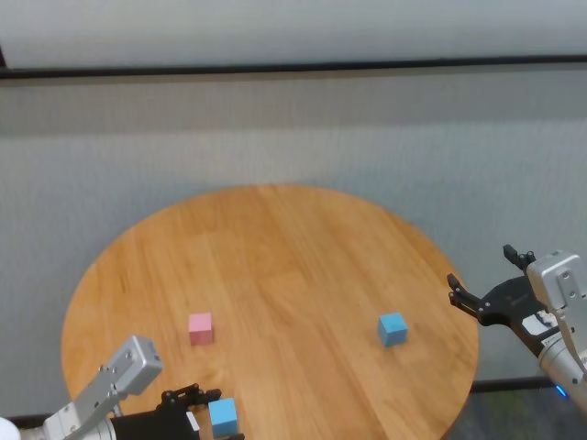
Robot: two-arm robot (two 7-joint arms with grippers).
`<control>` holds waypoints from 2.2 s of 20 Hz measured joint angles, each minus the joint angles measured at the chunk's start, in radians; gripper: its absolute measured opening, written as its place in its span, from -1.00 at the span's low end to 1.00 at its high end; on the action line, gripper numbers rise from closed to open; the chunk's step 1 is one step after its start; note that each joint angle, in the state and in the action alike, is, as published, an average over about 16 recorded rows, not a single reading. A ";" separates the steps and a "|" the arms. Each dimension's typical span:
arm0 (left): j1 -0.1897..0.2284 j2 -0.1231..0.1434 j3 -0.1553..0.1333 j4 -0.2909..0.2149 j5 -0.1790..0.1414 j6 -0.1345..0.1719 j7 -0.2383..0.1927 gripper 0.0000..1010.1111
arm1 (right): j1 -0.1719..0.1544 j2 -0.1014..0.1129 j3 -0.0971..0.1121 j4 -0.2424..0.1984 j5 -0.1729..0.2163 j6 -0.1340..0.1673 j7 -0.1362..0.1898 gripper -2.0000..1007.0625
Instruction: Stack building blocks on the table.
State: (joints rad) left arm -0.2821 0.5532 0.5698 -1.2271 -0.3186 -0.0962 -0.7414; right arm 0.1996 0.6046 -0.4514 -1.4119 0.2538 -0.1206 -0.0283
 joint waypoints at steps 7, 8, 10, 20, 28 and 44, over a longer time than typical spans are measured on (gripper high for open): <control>0.002 0.001 0.000 -0.006 0.006 0.006 0.010 0.30 | 0.000 0.000 0.000 0.000 0.000 0.000 0.000 1.00; 0.003 0.002 -0.001 -0.009 0.006 0.007 0.013 0.24 | 0.000 0.000 0.000 0.000 0.000 0.000 0.000 1.00; 0.006 0.004 -0.004 -0.017 0.008 0.009 0.020 0.13 | 0.000 0.000 0.000 0.000 0.000 0.000 0.000 1.00; 0.040 0.028 -0.028 -0.095 0.037 0.014 0.080 -0.21 | 0.000 0.000 0.000 0.000 0.000 0.000 0.000 0.99; 0.062 0.016 -0.056 -0.181 0.073 0.050 0.158 -0.22 | 0.000 0.000 0.000 0.000 0.000 0.000 0.000 0.99; 0.048 -0.112 -0.116 -0.232 0.142 0.168 0.346 -0.22 | 0.000 0.000 0.000 0.000 0.000 0.000 0.000 0.99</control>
State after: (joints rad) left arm -0.2342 0.4408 0.4542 -1.4592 -0.1763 0.0715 -0.3950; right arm 0.1996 0.6046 -0.4514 -1.4119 0.2538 -0.1206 -0.0283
